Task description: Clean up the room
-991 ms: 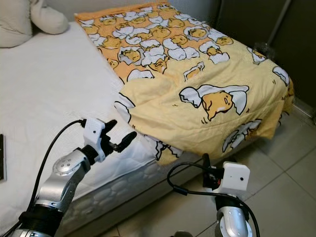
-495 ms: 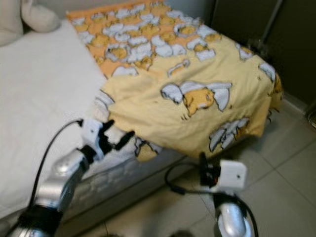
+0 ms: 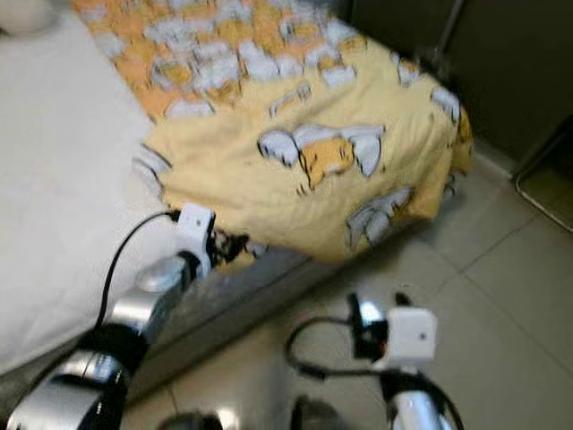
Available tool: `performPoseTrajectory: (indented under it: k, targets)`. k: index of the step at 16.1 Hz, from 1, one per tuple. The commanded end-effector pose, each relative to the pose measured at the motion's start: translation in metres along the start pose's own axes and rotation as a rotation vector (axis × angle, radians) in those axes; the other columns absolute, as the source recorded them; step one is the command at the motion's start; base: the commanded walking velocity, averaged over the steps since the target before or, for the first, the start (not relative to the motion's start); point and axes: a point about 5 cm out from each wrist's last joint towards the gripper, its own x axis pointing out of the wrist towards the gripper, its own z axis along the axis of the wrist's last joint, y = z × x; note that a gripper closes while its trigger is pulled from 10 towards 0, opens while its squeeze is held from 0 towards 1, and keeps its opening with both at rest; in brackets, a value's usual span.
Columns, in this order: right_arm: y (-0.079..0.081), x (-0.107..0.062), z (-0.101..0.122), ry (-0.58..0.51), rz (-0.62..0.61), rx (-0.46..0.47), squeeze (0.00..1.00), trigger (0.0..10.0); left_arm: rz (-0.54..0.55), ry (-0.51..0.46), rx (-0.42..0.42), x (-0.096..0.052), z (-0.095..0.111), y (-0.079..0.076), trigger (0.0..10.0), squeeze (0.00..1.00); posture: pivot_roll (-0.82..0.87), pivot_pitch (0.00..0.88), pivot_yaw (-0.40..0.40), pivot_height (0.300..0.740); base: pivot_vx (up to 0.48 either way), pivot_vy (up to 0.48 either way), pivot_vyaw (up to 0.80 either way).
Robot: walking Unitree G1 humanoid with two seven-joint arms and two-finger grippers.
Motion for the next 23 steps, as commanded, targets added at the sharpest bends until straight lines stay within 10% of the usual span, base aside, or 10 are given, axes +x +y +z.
performPoseTrajectory:
  k: [1, 4, 10, 15, 23]
  targets:
    - [0.002, -0.003, 0.003, 0.008, 0.028, -0.013, 0.35, 10.0, 0.074, 0.022, -0.009, 0.001, -0.002, 0.007, 10.0, 0.0, -0.16, 0.254, 0.025, 0.735, 0.0, 0.0, 0.0]
    - [0.001, -0.019, 0.009, 0.033, 0.043, -0.022, 0.35, 10.0, 0.252, 0.099, -0.133, 0.001, -0.016, 0.022, 10.0, 0.0, -0.24, 0.313, 0.003, 0.735, 0.0, 0.0, 0.0]
    - [0.006, -0.041, 0.008, 0.093, 0.047, -0.001, 0.35, 10.0, 0.186, 0.036, -0.32, 0.006, -0.016, 0.001, 10.0, 0.0, -0.28, 0.333, -0.012, 0.735, 0.0, 0.0, 0.0]
    - [0.008, -0.047, 0.008, 0.116, 0.051, 0.004, 0.35, 10.0, 0.146, -0.022, -0.29, 0.009, -0.008, -0.009, 10.0, 0.0, -0.29, 0.343, -0.025, 0.735, 0.0, 0.0, 0.0]
    - [0.007, -0.06, 0.006, 0.16, 0.053, -0.001, 0.35, 10.0, 0.323, -0.138, -0.188, 0.007, 0.015, 0.019, 10.0, 0.0, -0.31, 0.358, -0.039, 0.735, 0.0, 0.0, 0.0]
